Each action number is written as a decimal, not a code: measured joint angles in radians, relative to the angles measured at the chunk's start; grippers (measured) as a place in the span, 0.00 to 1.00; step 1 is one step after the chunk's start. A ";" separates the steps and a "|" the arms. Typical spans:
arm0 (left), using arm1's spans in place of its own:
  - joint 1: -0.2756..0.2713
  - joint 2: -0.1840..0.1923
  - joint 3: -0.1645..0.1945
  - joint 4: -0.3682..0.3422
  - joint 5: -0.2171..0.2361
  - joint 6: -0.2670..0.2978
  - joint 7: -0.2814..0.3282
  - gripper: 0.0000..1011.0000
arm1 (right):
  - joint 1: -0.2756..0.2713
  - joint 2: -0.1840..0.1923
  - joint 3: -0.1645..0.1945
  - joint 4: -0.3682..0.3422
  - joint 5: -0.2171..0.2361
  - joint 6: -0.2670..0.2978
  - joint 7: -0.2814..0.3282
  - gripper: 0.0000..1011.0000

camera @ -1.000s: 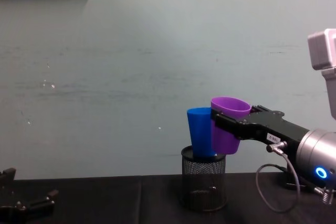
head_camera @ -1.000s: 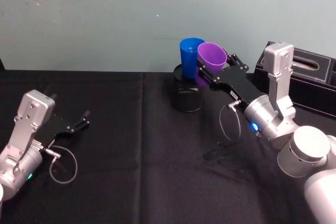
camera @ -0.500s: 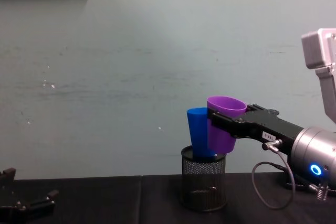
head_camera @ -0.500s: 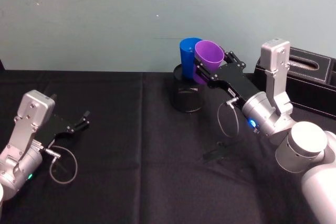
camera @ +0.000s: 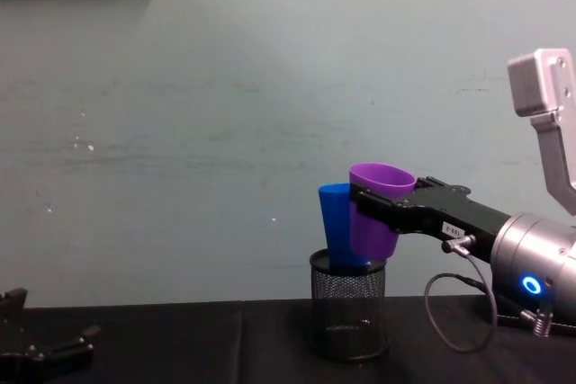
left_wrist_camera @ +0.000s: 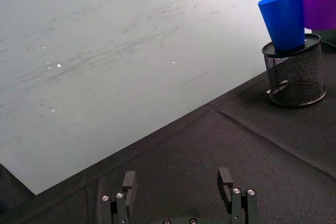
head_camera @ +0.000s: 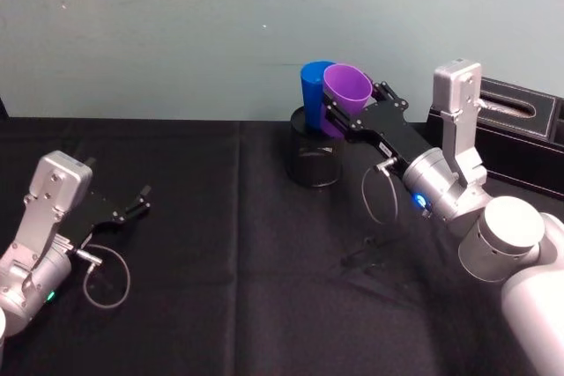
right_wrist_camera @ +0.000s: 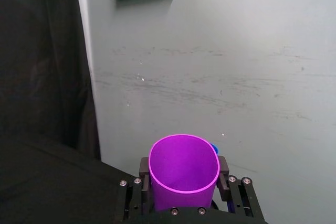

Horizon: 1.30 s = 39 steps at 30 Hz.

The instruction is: Pick up one cup with a gripper and tap it against the other cup.

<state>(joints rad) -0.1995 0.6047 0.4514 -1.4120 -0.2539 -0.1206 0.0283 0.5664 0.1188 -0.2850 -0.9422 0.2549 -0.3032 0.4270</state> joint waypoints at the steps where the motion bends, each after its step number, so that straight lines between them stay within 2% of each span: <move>1: 0.000 0.000 0.000 0.000 0.000 0.000 0.000 1.00 | 0.001 0.000 0.000 0.002 0.000 -0.001 0.000 0.72; 11: 0.000 0.000 0.000 0.000 0.000 0.000 0.000 1.00 | 0.000 0.000 0.000 -0.007 0.004 -0.001 0.005 0.72; 18: 0.000 0.000 0.000 0.000 0.000 0.000 0.000 1.00 | -0.026 0.012 -0.001 -0.048 0.006 0.023 0.005 0.72; 27: 0.000 0.000 0.000 0.000 0.000 0.000 0.000 1.00 | -0.088 0.047 0.004 -0.152 0.019 0.076 -0.005 0.72; 34: 0.000 0.000 0.000 0.000 0.000 0.000 0.000 1.00 | -0.160 0.096 0.008 -0.267 0.033 0.139 -0.009 0.72; 39: 0.000 0.000 0.000 0.000 0.000 0.000 0.000 1.00 | -0.200 0.122 0.008 -0.325 0.039 0.160 -0.015 0.72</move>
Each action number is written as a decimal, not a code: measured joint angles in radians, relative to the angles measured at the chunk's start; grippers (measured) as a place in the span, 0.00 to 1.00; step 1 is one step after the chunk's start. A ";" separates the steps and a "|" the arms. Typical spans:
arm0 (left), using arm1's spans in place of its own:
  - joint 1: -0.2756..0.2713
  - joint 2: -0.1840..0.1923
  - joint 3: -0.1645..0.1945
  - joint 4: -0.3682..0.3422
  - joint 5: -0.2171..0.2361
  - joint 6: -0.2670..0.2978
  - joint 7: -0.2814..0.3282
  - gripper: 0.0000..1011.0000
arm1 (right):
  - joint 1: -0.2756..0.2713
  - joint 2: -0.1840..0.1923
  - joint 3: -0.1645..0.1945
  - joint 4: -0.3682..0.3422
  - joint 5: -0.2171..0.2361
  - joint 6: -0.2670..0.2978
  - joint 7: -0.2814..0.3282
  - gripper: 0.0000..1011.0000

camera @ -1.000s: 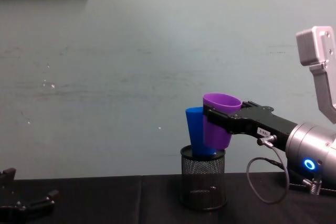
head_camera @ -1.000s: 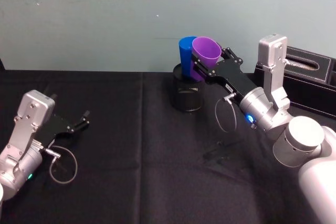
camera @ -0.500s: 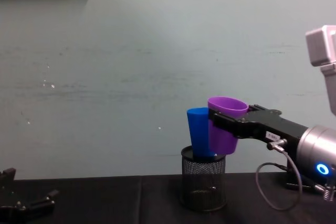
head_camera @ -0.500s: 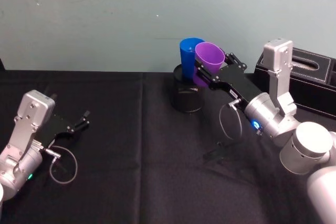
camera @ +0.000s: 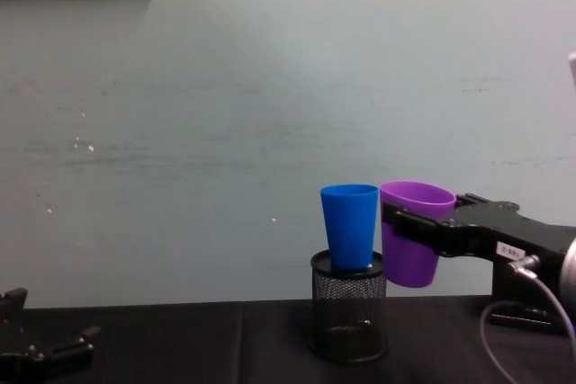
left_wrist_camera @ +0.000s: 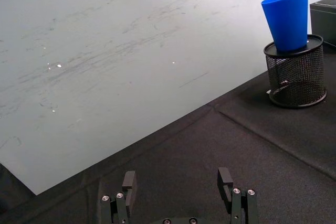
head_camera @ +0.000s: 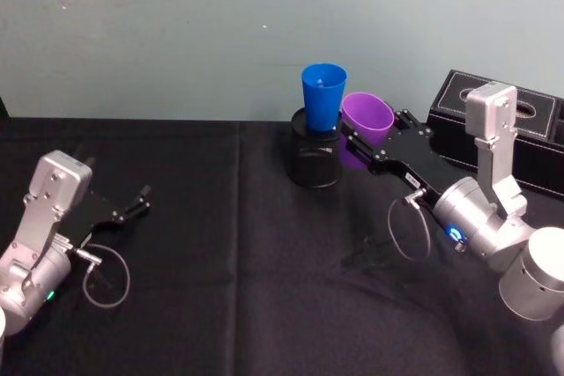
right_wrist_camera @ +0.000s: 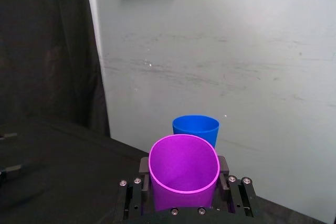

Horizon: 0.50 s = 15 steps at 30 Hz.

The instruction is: Pick up one cup with a gripper and tap it against the other cup.

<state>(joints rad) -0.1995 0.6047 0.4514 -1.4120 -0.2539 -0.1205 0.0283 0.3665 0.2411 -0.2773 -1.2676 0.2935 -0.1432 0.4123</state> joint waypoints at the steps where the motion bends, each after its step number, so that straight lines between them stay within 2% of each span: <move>1: 0.000 0.000 0.000 0.000 0.000 0.000 0.000 1.00 | -0.005 0.003 0.000 -0.006 0.001 0.002 -0.001 0.72; 5: 0.000 0.000 0.000 0.000 0.000 0.000 0.000 1.00 | -0.032 0.024 0.002 -0.045 0.008 0.013 -0.004 0.72; 15: 0.000 0.000 0.000 0.000 0.000 0.000 0.000 1.00 | -0.031 0.021 0.002 -0.042 0.008 0.013 -0.004 0.72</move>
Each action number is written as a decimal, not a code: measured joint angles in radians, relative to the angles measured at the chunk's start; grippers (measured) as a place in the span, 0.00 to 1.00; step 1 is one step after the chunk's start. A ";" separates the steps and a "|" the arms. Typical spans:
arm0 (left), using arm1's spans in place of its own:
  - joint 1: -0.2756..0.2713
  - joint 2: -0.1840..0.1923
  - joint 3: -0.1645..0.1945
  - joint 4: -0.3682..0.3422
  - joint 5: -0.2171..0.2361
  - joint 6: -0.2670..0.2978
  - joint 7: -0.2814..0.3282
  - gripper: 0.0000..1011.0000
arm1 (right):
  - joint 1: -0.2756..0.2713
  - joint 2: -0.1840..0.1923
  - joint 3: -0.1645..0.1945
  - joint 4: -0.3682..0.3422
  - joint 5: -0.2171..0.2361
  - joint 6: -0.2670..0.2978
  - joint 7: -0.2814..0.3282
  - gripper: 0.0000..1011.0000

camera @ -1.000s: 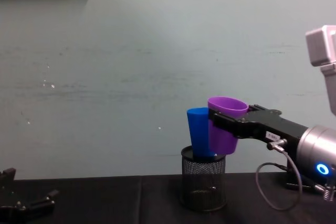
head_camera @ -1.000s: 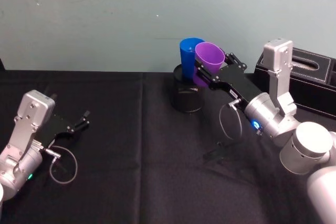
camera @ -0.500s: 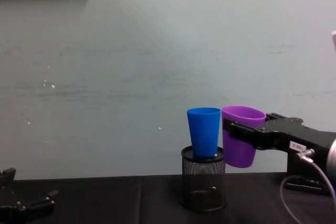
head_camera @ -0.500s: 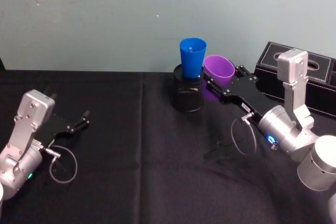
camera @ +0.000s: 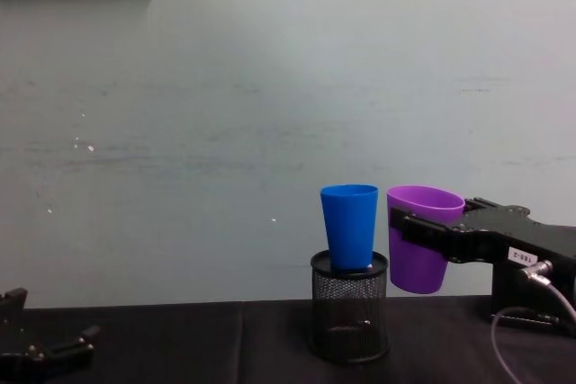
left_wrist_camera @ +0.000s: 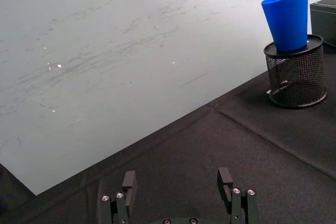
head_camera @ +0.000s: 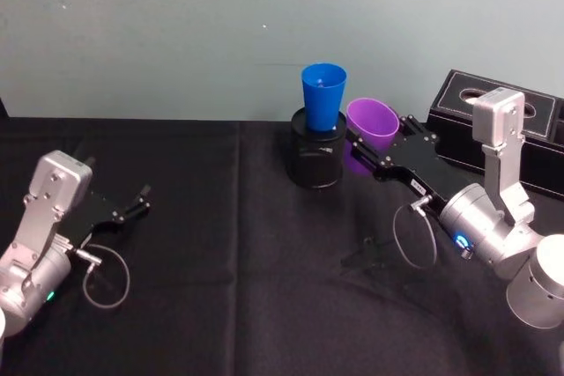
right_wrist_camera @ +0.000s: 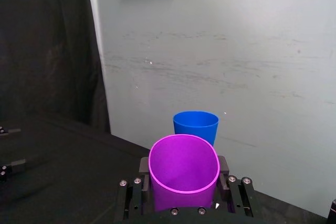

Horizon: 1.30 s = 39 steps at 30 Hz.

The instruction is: Pick up one cup with a gripper and tap it against the other cup.

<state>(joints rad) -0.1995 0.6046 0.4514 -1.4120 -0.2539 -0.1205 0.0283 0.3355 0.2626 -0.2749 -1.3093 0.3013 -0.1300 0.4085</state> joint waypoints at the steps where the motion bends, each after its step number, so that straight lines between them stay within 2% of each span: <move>1: 0.000 0.000 0.000 0.000 0.000 0.000 0.000 1.00 | 0.000 0.000 0.000 0.001 0.000 0.000 0.000 0.72; 16: 0.000 0.000 0.000 0.000 0.000 0.000 0.000 1.00 | 0.001 0.000 0.000 0.002 0.000 0.000 -0.002 0.72; 28: 0.000 0.000 0.000 0.000 0.000 0.000 0.000 1.00 | -0.083 0.042 0.013 -0.090 0.036 0.036 -0.011 0.72; 39: 0.000 0.000 0.000 0.000 0.000 0.000 0.000 1.00 | -0.134 0.070 0.019 -0.150 0.051 0.043 -0.014 0.72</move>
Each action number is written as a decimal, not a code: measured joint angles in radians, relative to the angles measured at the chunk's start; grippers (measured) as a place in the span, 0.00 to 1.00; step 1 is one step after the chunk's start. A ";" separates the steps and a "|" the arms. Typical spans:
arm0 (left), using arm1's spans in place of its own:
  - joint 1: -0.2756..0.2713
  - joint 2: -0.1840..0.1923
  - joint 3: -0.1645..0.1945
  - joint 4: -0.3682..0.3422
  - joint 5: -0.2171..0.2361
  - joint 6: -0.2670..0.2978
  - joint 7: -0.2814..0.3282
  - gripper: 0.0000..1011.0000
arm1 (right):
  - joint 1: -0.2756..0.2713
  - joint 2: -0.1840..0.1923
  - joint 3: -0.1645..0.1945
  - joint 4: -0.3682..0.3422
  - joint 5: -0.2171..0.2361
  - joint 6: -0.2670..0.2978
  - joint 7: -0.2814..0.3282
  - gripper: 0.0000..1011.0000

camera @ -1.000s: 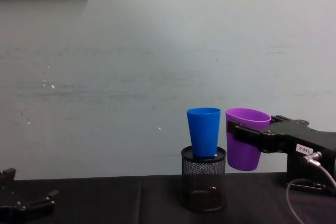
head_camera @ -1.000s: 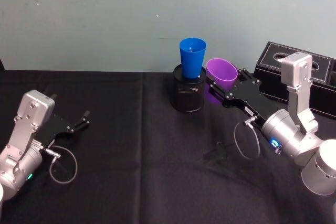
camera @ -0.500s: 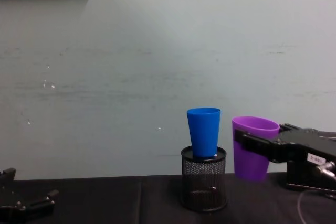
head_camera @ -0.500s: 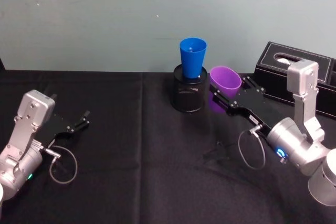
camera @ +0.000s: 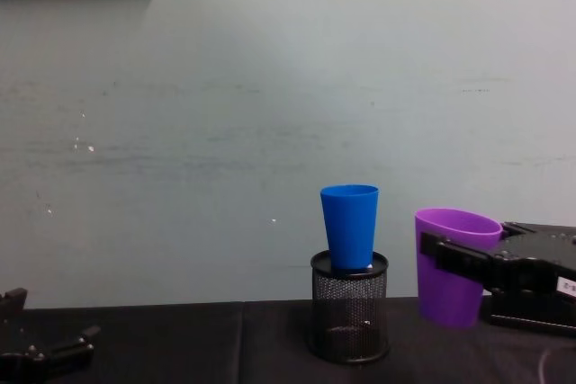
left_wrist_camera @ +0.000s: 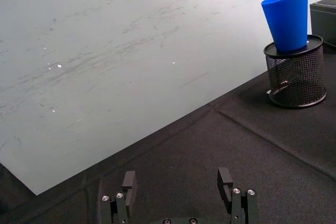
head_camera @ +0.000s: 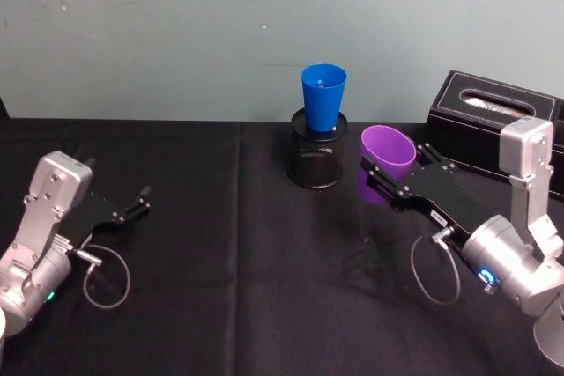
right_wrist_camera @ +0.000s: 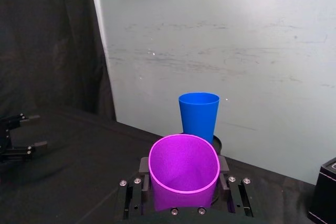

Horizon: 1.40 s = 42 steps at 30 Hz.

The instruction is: Pick up one cup with a gripper and tap it against the other cup.

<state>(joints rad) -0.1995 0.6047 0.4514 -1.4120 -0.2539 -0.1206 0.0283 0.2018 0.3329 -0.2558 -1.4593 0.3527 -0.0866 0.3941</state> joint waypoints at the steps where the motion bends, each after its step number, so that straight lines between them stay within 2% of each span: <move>1: 0.000 0.000 0.000 0.000 0.000 0.000 0.000 1.00 | -0.007 0.005 0.002 -0.010 0.001 0.001 -0.002 0.72; 13: 0.000 0.000 0.000 0.000 0.000 0.000 0.000 1.00 | -0.057 0.038 0.012 -0.062 0.002 0.000 -0.007 0.72; 42: 0.000 0.000 0.000 0.000 0.000 0.000 0.000 1.00 | -0.054 0.034 0.011 -0.059 0.001 -0.002 -0.006 0.72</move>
<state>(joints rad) -0.1995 0.6047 0.4514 -1.4120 -0.2539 -0.1205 0.0283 0.1482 0.3669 -0.2451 -1.5180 0.3542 -0.0883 0.3878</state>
